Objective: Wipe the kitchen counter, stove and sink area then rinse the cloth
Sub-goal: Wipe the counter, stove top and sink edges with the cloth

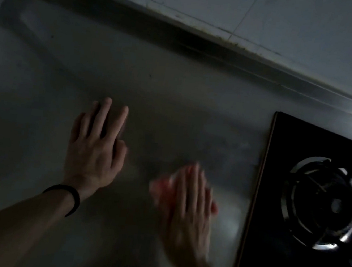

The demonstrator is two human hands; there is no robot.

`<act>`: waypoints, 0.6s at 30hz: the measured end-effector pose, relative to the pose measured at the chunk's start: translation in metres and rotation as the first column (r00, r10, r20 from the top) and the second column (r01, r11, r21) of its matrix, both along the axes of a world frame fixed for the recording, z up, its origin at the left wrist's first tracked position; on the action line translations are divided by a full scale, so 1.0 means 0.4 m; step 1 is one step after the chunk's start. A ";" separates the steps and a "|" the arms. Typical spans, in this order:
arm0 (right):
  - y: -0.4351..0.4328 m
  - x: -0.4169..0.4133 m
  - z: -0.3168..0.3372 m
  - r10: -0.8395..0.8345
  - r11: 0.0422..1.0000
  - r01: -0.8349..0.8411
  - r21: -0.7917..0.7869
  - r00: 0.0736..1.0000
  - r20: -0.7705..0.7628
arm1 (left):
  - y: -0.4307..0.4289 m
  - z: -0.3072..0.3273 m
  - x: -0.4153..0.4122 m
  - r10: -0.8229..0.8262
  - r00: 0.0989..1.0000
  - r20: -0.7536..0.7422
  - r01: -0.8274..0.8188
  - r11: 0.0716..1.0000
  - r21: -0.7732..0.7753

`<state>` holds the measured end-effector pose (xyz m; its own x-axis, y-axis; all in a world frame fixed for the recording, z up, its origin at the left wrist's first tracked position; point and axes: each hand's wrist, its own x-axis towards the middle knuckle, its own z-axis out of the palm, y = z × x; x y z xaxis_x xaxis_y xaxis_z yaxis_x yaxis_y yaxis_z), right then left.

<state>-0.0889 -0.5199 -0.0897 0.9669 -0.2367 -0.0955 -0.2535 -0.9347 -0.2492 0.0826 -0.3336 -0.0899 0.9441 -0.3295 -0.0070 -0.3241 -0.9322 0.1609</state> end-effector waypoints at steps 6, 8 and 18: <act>0.076 -0.160 -0.001 -0.149 0.989 0.149 -0.008 0.982 -0.114 | 0.007 -0.004 0.002 -0.001 1.000 -0.006 0.001 1.000 0.002; 0.027 -0.130 -0.003 -0.055 0.998 0.056 0.026 0.997 -0.048 | 0.005 0.003 0.001 -0.003 1.000 -0.014 0.003 1.000 -0.002; -0.412 0.497 -0.033 -0.215 0.976 0.214 -0.039 0.976 -0.034 | 0.007 0.003 0.001 0.002 1.000 -0.007 -0.002 1.000 0.011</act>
